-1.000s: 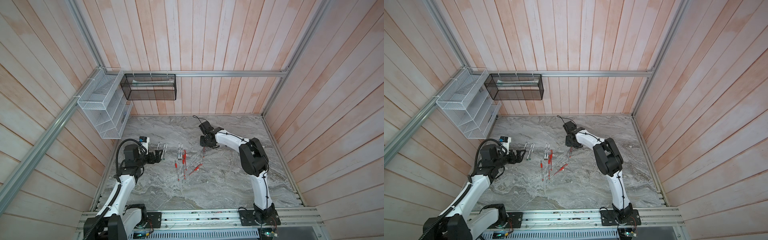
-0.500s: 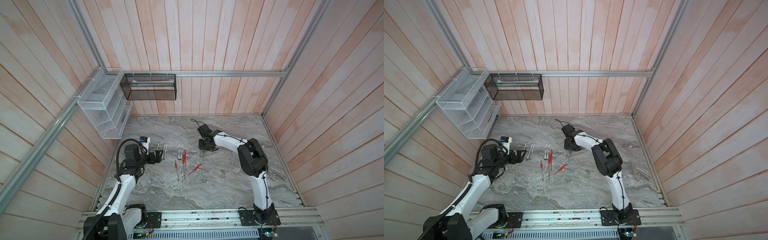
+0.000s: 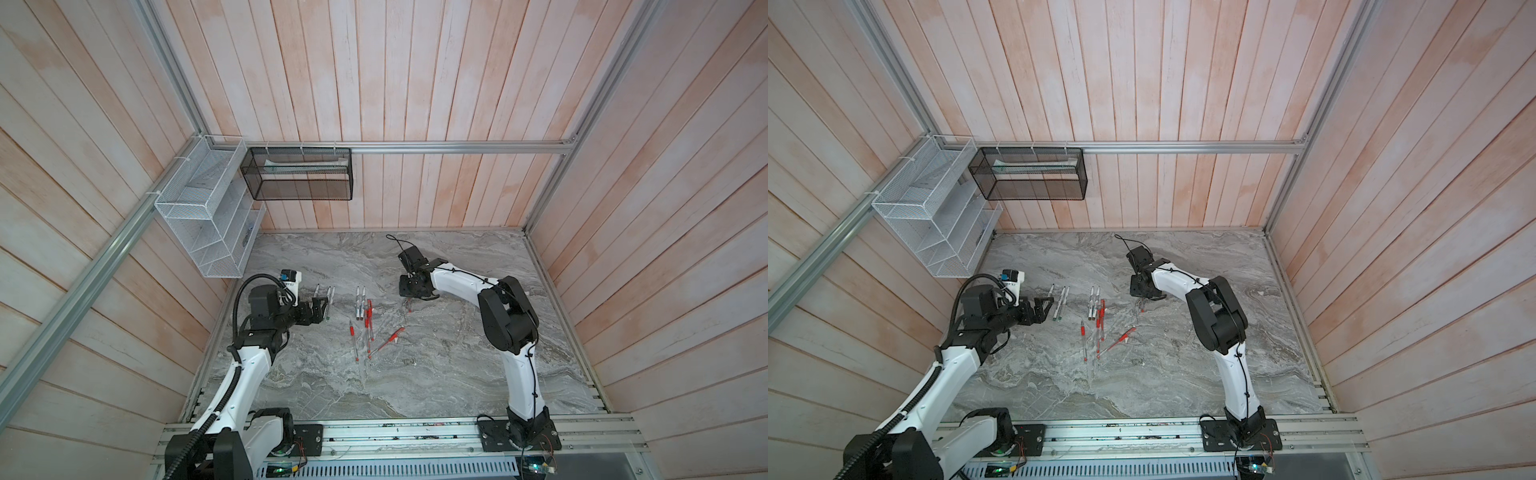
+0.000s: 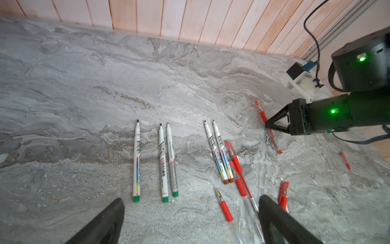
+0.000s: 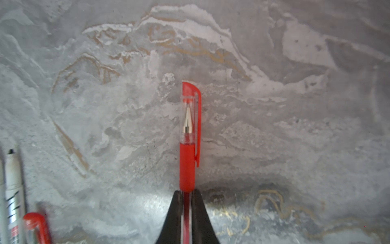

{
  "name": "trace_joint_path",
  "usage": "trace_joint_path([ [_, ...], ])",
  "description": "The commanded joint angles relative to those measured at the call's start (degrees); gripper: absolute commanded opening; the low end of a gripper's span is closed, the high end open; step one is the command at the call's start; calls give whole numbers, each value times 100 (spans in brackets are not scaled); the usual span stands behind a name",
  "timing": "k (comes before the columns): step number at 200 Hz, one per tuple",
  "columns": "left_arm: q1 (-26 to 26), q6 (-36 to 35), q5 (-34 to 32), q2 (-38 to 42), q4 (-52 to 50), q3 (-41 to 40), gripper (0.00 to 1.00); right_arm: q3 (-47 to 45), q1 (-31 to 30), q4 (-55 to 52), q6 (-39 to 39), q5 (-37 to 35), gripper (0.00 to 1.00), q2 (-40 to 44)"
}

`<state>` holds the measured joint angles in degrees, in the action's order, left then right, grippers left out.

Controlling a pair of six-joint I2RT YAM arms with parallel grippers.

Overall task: Remove pen caps from pens
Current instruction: Pick up the pen from the center of the table, then open the pen cap on the pen.

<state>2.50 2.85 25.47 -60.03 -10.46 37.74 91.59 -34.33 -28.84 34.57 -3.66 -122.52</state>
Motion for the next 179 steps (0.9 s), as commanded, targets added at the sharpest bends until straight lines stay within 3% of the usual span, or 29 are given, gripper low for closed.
trace_joint_path([
  [1, -26, 44, 281, -85, -133, 424, 100, -229, 42, 568, 141, 346, 7, 773],
  [19, -38, 119, 657, -218, -15, 589, 100, -582, 43, 1166, 315, 631, 7, 1222],
  [40, -31, 759, 1429, -463, 156, 886, 100, -1192, 47, 2174, 757, 1169, 6, 1773],
  [84, -39, 1370, 2858, -807, 1270, 739, 100, -2396, -91, 4520, 1349, 2079, 2, 2483],
  [117, -42, 2444, 3991, -935, 3087, 70, 98, -2984, -395, 5887, 1417, 2264, 2, 2649],
  [129, -38, 2543, 4198, -965, 3281, -16, 98, -3209, -506, 6562, 1765, 2334, 1, 2597],
  [157, -129, 2045, 4281, -1076, 2746, 121, 96, -3319, -777, 7868, 2240, 2634, 1, 2278],
  [179, -224, 2052, 4278, -1148, 2792, 122, 84, -3066, -958, 8200, 2344, 2780, 0, 1967],
])
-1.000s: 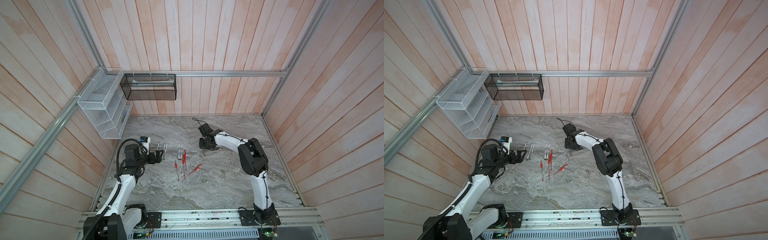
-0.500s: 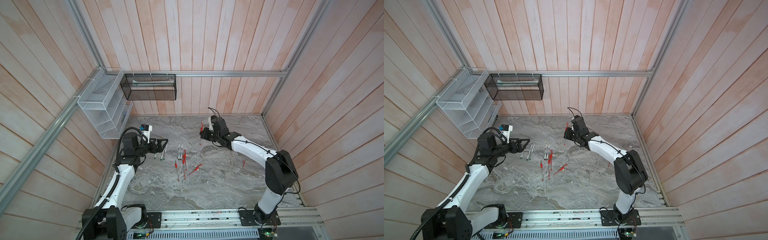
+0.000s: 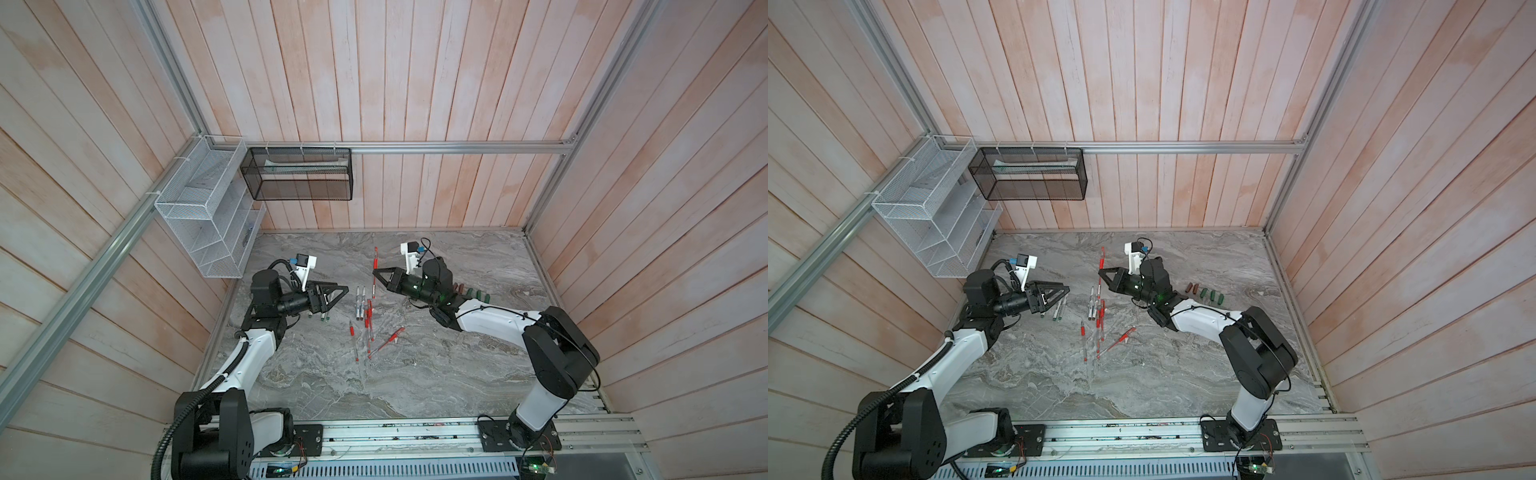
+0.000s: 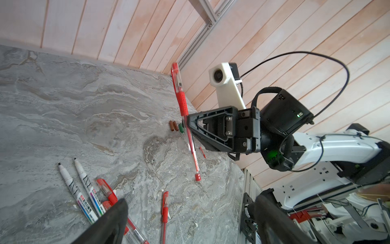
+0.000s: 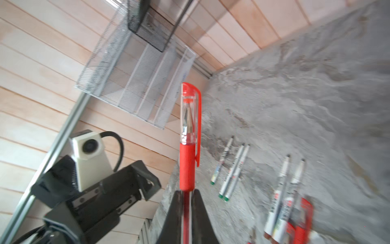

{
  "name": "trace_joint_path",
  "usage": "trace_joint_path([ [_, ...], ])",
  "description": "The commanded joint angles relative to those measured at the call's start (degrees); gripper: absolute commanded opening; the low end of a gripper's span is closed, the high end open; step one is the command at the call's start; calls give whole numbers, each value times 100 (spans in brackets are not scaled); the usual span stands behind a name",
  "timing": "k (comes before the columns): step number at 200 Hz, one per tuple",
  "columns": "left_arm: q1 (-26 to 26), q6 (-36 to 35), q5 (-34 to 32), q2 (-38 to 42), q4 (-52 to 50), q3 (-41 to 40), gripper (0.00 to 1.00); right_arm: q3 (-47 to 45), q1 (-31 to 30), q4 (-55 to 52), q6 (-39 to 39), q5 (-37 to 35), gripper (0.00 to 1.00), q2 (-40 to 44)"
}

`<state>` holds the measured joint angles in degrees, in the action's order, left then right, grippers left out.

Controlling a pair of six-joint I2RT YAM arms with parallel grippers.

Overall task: Remove pen caps from pens
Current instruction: Open the pen cap on the pen.

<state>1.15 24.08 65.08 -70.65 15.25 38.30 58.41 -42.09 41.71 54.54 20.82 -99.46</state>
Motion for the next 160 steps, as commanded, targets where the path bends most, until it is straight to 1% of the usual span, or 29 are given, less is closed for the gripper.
trace_joint_path([
  [1, -93, -70, 320, -92, 218, 68, 83, 268, -188, 1145, 351, 338, 0, -351],
  [10, -105, -50, 315, -119, 174, 119, 78, 404, -231, 1103, 411, 416, 0, -448],
  [39, -200, -59, 264, -228, 294, 158, 71, 554, -419, 1204, 277, 550, 0, -615],
  [54, -258, -43, 258, -307, 203, 266, 63, 643, -442, 1184, 354, 548, 0, -699],
  [73, -298, -60, 228, -385, 133, 355, 59, 756, -475, 1209, 411, 634, 0, -777],
  [91, -326, -68, 207, -431, 220, 340, 53, 803, -524, 1175, 329, 643, 0, -852],
  [115, -326, -87, 188, -433, -20, 500, 35, 812, -533, 1193, 421, 658, 0, -880],
  [145, -332, -166, 127, -440, 131, 375, 12, 823, -535, 1198, 338, 665, 0, -925],
  [154, -326, -238, 80, -450, -30, 423, 4, 832, -524, 1191, 376, 653, 0, -935],
  [160, -326, -290, 54, -449, -137, 464, 0, 838, -524, 1194, 398, 643, 0, -920],
])
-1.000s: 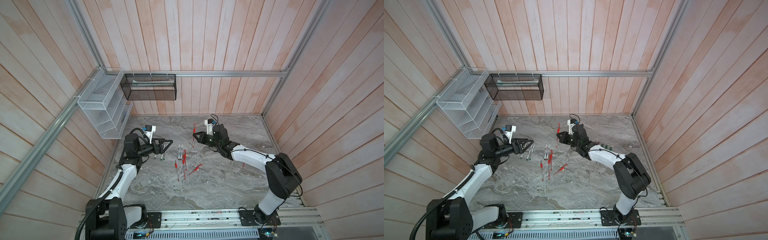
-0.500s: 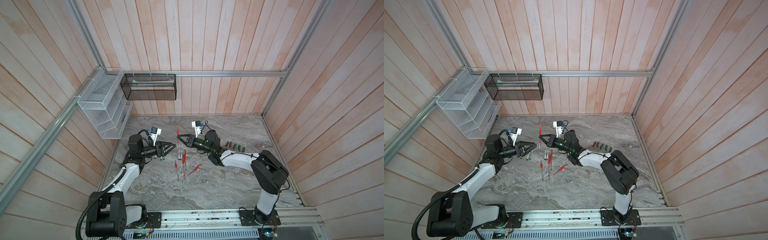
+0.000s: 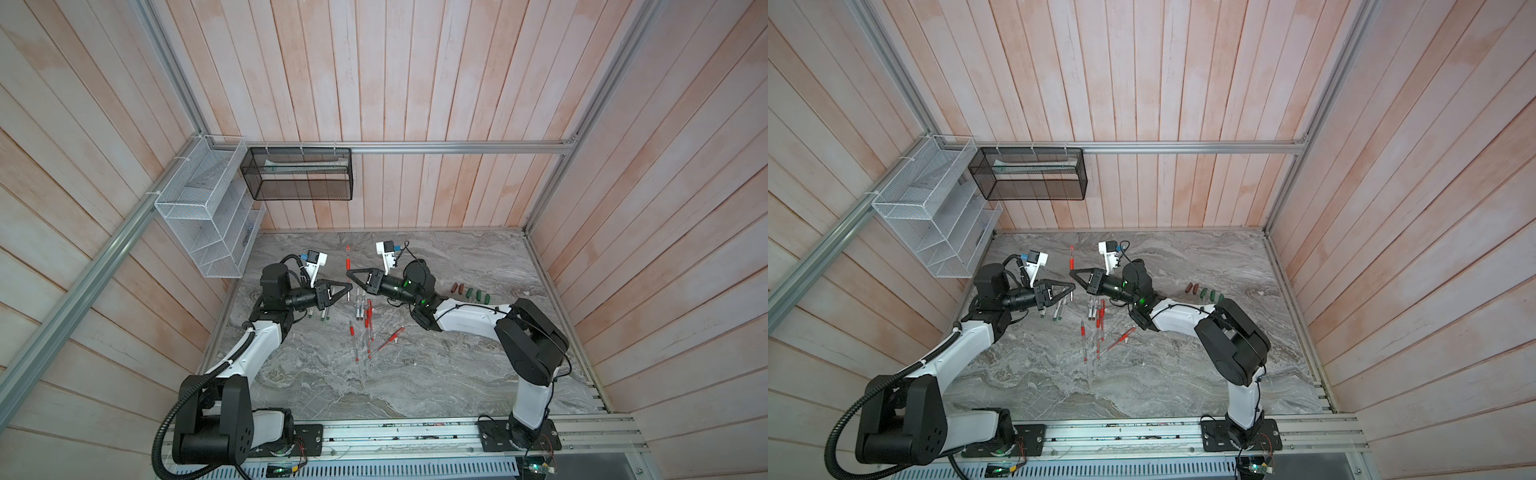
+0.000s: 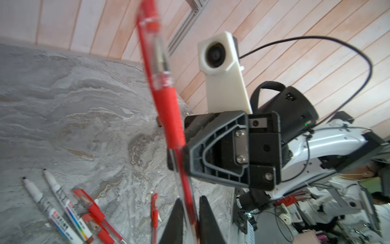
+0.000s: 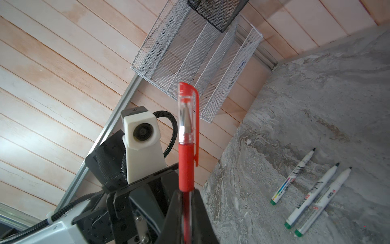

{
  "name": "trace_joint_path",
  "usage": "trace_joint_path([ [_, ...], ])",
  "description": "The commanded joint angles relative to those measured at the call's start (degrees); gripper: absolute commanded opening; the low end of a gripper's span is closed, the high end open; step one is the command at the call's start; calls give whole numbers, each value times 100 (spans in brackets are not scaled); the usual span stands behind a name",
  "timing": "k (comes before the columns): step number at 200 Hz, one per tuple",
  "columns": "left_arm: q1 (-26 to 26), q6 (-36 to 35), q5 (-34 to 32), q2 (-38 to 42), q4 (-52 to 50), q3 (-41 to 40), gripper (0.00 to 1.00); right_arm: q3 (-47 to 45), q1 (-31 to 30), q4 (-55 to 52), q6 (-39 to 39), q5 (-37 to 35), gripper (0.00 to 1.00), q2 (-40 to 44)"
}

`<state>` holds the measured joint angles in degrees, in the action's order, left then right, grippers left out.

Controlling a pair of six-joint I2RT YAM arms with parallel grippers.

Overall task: Remove pen caps from pens
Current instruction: Open the pen cap on the pen.

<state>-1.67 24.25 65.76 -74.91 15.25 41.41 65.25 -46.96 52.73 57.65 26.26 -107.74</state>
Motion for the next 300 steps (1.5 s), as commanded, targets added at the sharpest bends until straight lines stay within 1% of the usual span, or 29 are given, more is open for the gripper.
trace_joint_path([
  [1, -44, -307, -16, -19, -145, 160, 0, 154, -39, 90, 88, 94, 0, -86],
  [13, -48, -394, -49, -6, -202, 153, 0, 158, -38, 88, 43, 95, 0, -39],
  [31, -85, -669, -212, -6, -321, 85, 0, 107, -19, 21, -93, -10, 7, 38],
  [57, -170, -1592, -750, 58, -1389, 417, 0, -63, 112, -127, 8, -205, 20, 246],
  [67, -241, -2079, -1115, 88, -1763, 524, 0, -194, 159, -229, -48, -379, 25, 394],
  [85, -436, -2774, -2064, 135, -2177, 593, 0, -293, 197, -573, -288, -714, 32, 575],
  [100, -581, -3065, -2831, 106, -2423, 673, 0, -261, 196, -763, -289, -901, 35, 622],
  [114, -684, -3231, -3238, 148, -2518, 681, 0, -219, 201, -781, -196, -978, 38, 622],
  [126, -761, -3319, -3350, 173, -2456, 603, 0, -123, 196, -911, -149, -1090, 38, 567],
  [148, -806, -3294, -3250, 170, -2406, 538, 0, 200, 203, -1435, -176, -1271, 39, 413],
  [186, -878, -3338, -3250, 219, -2302, 416, 0, 557, 198, -1959, -314, -1504, 39, 244],
  [210, -902, -3375, -3242, 232, -2437, 486, 0, 865, 196, -2225, -245, -1436, 39, 59],
  [248, -936, -3401, -3218, 233, -2368, 421, 0, 1143, 190, -2325, -255, -1382, 37, -191],
  [257, -934, -3392, -3218, 236, -2426, 466, 0, 1188, 187, -2352, -205, -1363, 34, -216],
  [270, -952, -3383, -3214, 249, -2383, 428, 0, 1217, 178, -2330, -216, -1323, 27, -229],
  [290, -1013, -3459, -3243, 235, -2326, 341, 0, 1243, 178, -2383, -294, -1359, 8, -232],
  [300, -1045, -3508, -3269, 233, -2495, 390, 0, 1289, 210, -2497, -352, -1409, 0, -183],
])
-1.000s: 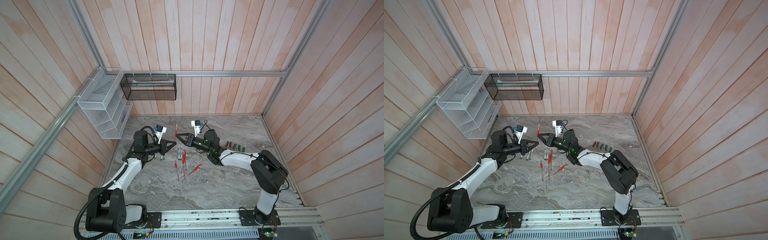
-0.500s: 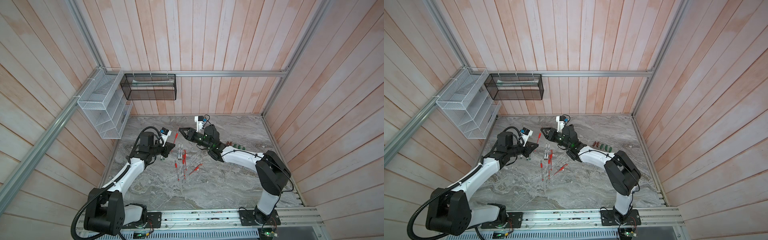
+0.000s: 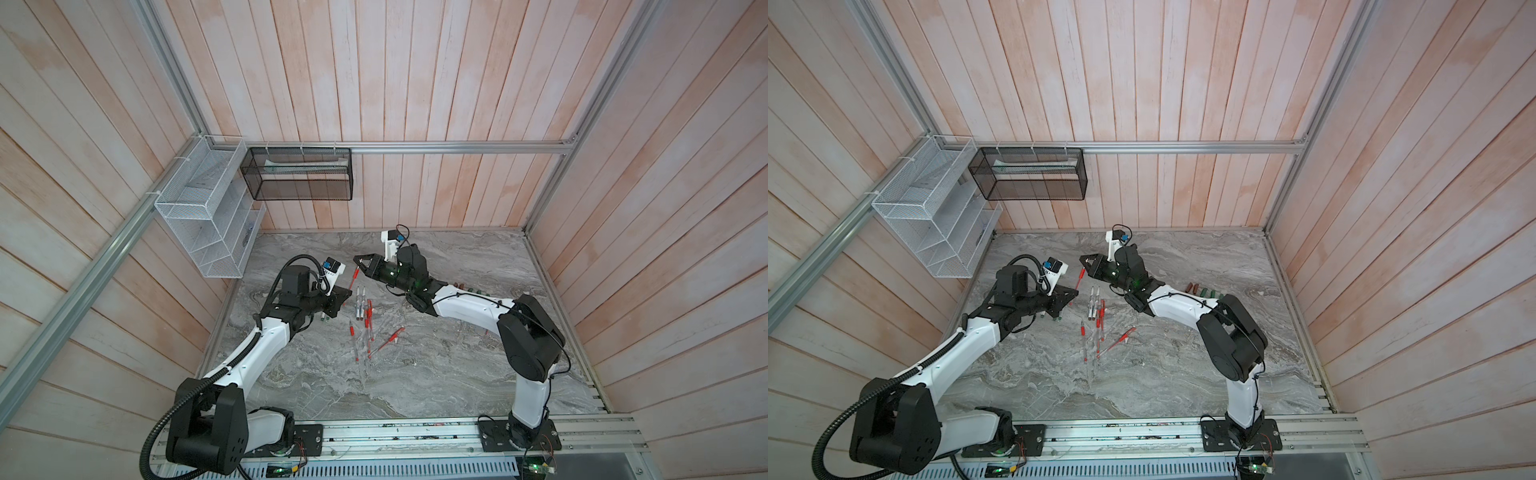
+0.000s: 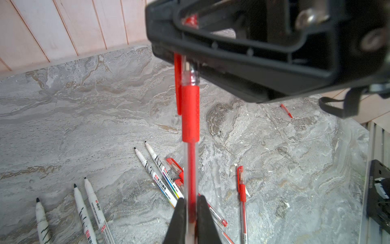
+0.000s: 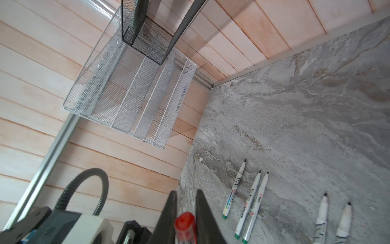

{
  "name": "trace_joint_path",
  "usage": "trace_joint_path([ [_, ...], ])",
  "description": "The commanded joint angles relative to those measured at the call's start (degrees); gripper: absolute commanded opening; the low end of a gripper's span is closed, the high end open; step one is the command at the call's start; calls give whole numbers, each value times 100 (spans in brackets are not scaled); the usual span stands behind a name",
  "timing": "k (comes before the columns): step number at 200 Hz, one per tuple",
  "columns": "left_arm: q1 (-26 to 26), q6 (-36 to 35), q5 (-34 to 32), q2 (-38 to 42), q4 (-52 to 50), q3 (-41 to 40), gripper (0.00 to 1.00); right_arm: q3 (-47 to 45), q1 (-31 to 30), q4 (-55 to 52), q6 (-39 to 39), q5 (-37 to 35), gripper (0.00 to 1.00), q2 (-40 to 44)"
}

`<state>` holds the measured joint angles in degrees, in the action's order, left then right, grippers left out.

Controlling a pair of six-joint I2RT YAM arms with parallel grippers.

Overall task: Remove pen caps from pens
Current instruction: Open the pen cap on the pen.

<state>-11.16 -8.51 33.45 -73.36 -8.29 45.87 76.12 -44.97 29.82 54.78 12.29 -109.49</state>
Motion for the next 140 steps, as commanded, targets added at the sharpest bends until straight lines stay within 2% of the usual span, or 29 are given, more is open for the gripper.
trace_joint_path([
  [1, -106, -235, -39, 81, -161, -49, 0, 211, 13, -223, -69, -19, 0, -1],
  [37, -422, -608, -228, 260, -721, -272, 0, 452, 419, -519, -390, -185, 0, 400],
  [69, -440, -573, 3, 573, -969, -470, 0, 287, 1014, -9, 273, 40, 0, 686],
  [96, -423, -496, 145, 696, -945, -579, 0, 158, 1139, 131, 314, 133, 0, 803],
  [117, -316, -2, 105, 760, -1098, -373, 0, -198, 1213, 108, 386, 162, 0, 1069],
  [140, -125, 792, 46, 839, -1263, -319, 0, -781, 1327, -222, -2, 155, 0, 1589],
])
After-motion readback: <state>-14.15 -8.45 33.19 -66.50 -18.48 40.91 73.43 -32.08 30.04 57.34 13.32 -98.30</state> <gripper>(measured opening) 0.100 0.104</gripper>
